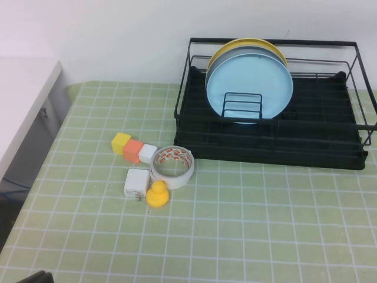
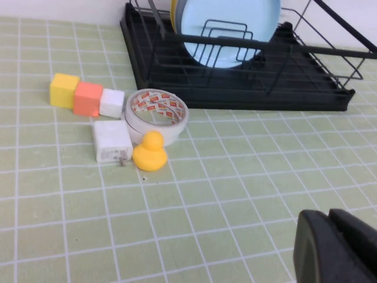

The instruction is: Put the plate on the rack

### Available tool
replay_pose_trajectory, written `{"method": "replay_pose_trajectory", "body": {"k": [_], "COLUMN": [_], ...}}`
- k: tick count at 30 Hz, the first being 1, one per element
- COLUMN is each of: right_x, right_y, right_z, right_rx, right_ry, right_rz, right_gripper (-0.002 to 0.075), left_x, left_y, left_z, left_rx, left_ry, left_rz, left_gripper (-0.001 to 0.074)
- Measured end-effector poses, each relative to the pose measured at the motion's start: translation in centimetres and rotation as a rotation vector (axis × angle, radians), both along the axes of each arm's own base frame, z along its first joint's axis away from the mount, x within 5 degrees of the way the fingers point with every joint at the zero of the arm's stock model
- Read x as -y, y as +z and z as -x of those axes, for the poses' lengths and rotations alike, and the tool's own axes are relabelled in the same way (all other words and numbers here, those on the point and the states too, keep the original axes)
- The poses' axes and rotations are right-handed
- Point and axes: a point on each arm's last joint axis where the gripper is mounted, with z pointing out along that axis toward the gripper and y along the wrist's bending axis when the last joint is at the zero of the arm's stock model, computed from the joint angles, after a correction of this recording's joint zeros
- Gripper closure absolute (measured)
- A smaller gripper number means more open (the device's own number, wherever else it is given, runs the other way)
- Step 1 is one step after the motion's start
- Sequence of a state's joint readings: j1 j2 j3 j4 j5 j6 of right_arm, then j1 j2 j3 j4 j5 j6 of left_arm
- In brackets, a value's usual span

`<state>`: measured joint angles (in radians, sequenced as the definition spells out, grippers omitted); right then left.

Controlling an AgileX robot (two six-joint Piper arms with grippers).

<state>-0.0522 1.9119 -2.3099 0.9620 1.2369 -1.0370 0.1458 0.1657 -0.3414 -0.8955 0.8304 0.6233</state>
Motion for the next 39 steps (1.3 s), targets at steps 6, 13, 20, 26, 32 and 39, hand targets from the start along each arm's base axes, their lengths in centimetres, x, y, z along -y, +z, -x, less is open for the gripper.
{"method": "replay_pose_trajectory", "body": {"k": [6, 13, 20, 26, 32, 39], "right_x": [-0.3, -0.7, -0.9, -0.8, -1.0, -0.8], "right_y": [4.5, 4.8, 2.2, -1.5, -5.4, -10.4], "right_z": [6.7, 15.5, 24.2, 29.7, 34.0, 38.5], "right_rx": [0.065, 0.093, 0.253, 0.306, 0.33, 0.289], "right_ry": [-0.02, 0.004, -0.079, -0.15, -0.165, -0.186], "right_rz": [-0.006, 0.032, 0.001, -0.02, -0.027, 0.071], "right_gripper": [0.0723, 0.0722, 0.0722, 0.0723, 0.0723, 0.0723], "left_x": [0.1, -0.1, -1.5, -1.6, -1.6, -1.6], "left_y": [-0.1, 0.1, 1.6, 1.7, 1.7, 1.7], "left_z": [0.1, -0.1, -1.0, -1.1, -1.1, -1.1], "left_rx": [-0.007, -0.003, 0.125, 0.133, 0.135, 0.131], "left_ry": [-0.009, 0.022, 0.224, 0.237, 0.235, 0.23], "left_rz": [-0.001, 0.028, 0.16, 0.172, 0.168, 0.169], "left_gripper": [0.0735, 0.0735, 0.0735, 0.0735, 0.0735, 0.0735]}}
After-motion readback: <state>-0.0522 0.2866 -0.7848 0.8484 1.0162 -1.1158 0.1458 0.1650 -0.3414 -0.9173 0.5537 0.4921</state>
